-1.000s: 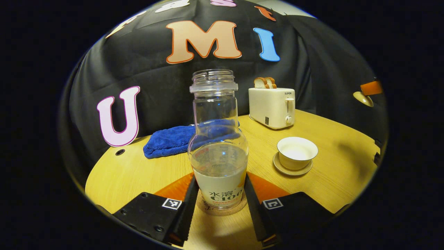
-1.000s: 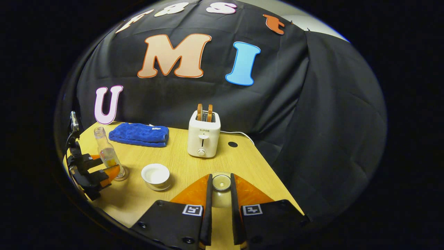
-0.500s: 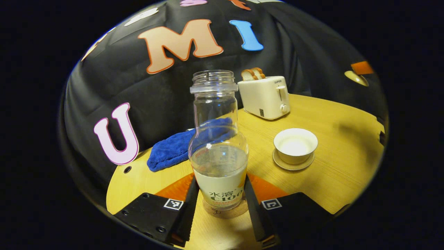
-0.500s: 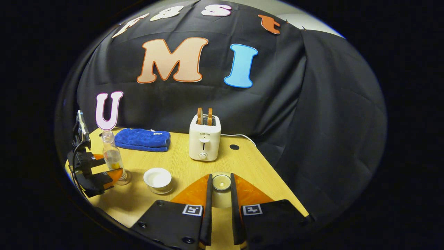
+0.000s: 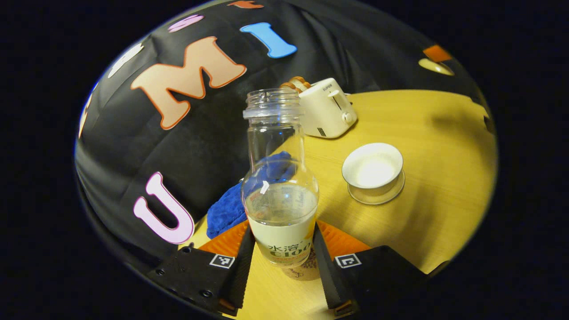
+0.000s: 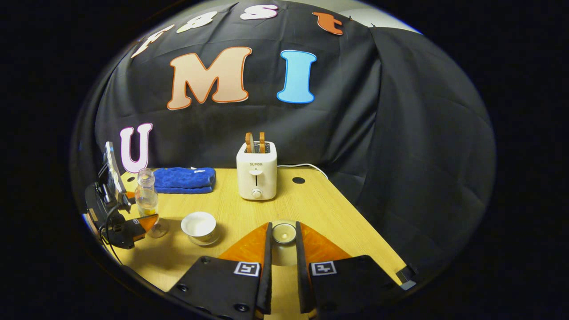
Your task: Open the teacup lid with one hand, grasp the water bottle and pour water into the teacup with the other hand; after pouring, place the water bottle on the coaster and then close the teacup lid.
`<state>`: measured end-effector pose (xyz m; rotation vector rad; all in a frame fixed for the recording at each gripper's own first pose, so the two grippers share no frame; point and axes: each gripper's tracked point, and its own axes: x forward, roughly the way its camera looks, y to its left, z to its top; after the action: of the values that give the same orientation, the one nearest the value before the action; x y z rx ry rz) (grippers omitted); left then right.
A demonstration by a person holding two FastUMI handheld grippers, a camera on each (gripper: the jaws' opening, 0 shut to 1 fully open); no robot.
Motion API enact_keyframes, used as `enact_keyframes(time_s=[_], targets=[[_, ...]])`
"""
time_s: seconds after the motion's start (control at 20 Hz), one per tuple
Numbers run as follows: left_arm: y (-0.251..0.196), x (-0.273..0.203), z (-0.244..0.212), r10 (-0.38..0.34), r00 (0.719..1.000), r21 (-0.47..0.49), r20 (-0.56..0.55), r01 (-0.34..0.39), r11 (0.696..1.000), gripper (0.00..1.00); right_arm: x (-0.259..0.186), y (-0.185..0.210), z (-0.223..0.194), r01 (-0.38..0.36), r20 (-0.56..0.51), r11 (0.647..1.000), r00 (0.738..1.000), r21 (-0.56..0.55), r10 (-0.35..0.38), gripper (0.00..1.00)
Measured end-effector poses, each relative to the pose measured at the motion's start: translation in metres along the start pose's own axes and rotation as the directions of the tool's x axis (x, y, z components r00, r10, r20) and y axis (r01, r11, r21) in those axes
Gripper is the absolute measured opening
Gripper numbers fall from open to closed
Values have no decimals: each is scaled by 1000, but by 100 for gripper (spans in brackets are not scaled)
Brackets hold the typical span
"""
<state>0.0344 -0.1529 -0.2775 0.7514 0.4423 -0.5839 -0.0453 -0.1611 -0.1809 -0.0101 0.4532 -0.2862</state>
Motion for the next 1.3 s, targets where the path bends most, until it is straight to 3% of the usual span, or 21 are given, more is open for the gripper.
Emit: enact_keyframes(time_s=[0.3,0.5,0.85,1.3], targets=[[-1,8,1,12,999,172,-44,-5,985,65,5,-5,-8,-27,-4,1000,1000,11,27,28],[1,6,2,25,999,330,-43,-10,944,66,7,-9,-13,-41,-7,999,999,19,41,27],[12,10,-18,61,986,459,-158,19,888,66,8,-12,-24,-63,-12,998,998,20,64,27],[8,25,-23,68,957,655,-283,141,742,67,10,-30,-40,-59,-27,997,998,52,61,28]])
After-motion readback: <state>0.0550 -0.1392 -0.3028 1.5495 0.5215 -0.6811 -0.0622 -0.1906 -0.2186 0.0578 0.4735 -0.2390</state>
